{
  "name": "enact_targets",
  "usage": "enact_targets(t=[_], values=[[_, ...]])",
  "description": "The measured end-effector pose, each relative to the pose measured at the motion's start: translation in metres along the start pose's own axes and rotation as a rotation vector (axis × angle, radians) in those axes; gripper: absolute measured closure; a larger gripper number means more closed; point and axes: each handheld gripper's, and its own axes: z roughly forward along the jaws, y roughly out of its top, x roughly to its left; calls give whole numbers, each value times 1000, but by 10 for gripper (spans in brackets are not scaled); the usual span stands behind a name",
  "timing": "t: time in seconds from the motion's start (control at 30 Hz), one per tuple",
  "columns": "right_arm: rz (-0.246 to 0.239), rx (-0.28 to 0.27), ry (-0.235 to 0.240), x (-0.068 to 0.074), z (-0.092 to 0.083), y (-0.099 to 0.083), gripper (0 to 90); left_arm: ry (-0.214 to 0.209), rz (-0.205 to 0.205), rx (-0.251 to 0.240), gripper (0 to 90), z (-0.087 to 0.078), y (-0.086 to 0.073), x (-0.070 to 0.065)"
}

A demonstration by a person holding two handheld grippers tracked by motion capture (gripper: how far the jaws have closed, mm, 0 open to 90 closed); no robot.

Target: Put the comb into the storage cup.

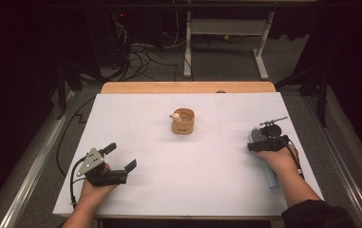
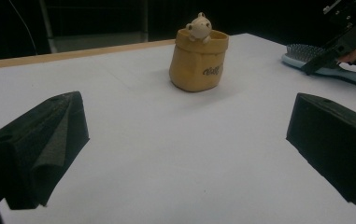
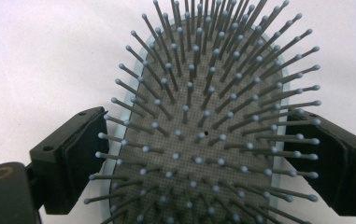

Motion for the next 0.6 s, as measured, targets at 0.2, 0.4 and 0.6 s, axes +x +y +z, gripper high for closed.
enact_targets(t=[0.2,0.4,0.6], values=[[9,3,17,-1,1,0,120,1,-2,0,1,0,0,0],[18,2,21,-1,0,1,141,0,-1,1,1,0,0,0],[14,10,20,-1,1,2,139,1,-1,1,1,0,0,0]])
